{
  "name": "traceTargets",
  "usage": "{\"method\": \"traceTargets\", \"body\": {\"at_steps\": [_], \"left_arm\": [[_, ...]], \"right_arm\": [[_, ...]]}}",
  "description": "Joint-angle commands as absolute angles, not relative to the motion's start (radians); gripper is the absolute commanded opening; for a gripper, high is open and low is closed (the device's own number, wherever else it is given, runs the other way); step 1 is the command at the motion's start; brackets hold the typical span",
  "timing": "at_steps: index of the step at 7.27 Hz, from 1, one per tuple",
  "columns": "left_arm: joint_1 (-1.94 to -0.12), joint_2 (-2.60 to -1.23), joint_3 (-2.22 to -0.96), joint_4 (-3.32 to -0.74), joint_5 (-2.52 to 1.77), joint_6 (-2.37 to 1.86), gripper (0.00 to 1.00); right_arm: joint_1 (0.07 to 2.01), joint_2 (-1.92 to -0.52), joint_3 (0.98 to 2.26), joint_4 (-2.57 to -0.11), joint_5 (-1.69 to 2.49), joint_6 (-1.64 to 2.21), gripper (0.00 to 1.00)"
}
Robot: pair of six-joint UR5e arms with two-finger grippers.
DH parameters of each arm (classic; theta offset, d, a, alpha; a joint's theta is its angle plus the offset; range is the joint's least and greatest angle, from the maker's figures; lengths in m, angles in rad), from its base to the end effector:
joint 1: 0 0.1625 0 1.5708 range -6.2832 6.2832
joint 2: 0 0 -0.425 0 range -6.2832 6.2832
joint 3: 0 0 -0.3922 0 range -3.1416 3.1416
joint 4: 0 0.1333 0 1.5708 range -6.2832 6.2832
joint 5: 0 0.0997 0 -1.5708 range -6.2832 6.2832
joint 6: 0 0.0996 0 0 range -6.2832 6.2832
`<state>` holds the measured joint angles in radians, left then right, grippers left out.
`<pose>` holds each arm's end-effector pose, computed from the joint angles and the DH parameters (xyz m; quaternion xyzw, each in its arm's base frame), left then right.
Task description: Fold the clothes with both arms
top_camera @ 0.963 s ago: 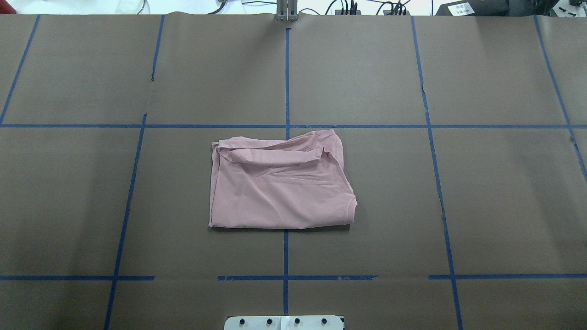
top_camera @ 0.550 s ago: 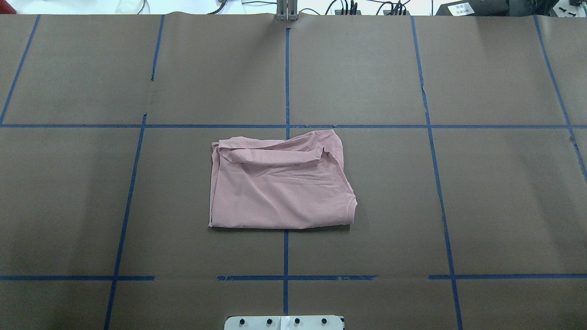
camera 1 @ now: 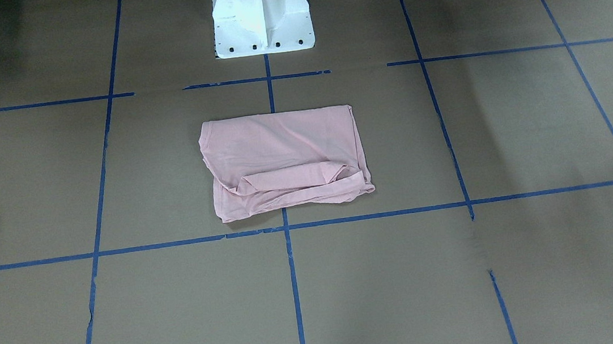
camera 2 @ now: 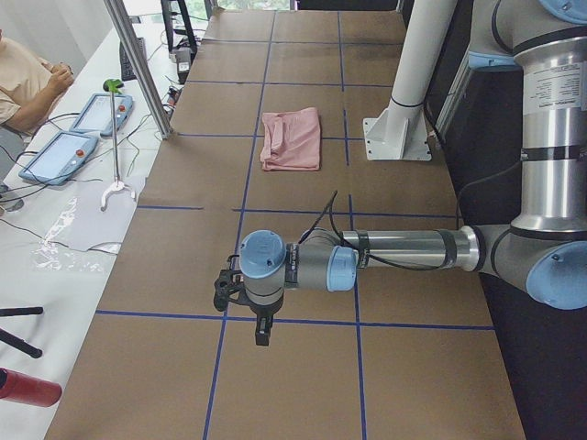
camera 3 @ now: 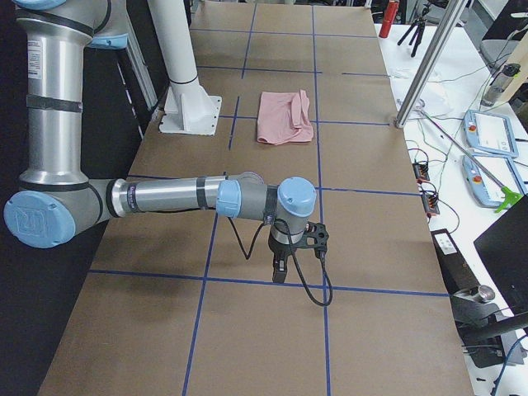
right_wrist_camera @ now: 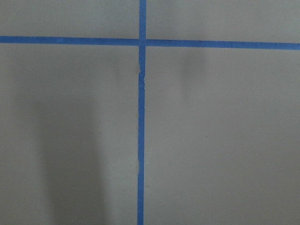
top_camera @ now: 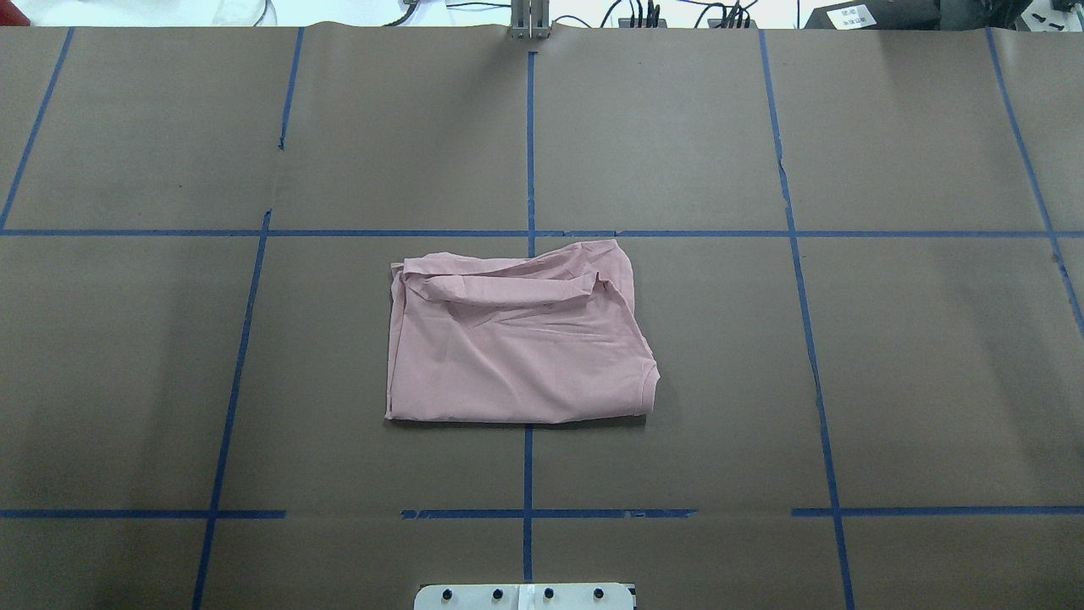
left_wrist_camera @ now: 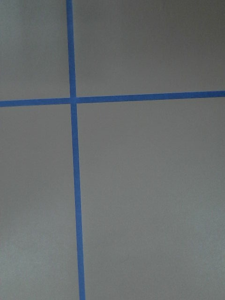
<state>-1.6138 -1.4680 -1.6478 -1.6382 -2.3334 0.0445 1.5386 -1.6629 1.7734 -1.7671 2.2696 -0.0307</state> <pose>-0.0838 -0.4479 0.6632 0.0356 0.3708 0.0084 0.9280 0.0549 -0.4455 0.6270 -0.0406 -0.3420 -0.0148 0.9387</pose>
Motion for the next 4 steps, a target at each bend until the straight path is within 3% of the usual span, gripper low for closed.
{"method": "traceTargets", "body": {"at_steps": [1,4], "left_arm": [[-1.614,-1.468,-1.649,-1.64,-2.322,0.044,1.0],[-1.614,-1.468,-1.658,-1.64,-2.325,0.043,1.0]], "right_arm": [[1.539,-1.663,1.775,-1.767,2.27,-0.032,1.0],[1.539,-1.664,1.77,-1.766,2.269,-0.034,1.0]]}}
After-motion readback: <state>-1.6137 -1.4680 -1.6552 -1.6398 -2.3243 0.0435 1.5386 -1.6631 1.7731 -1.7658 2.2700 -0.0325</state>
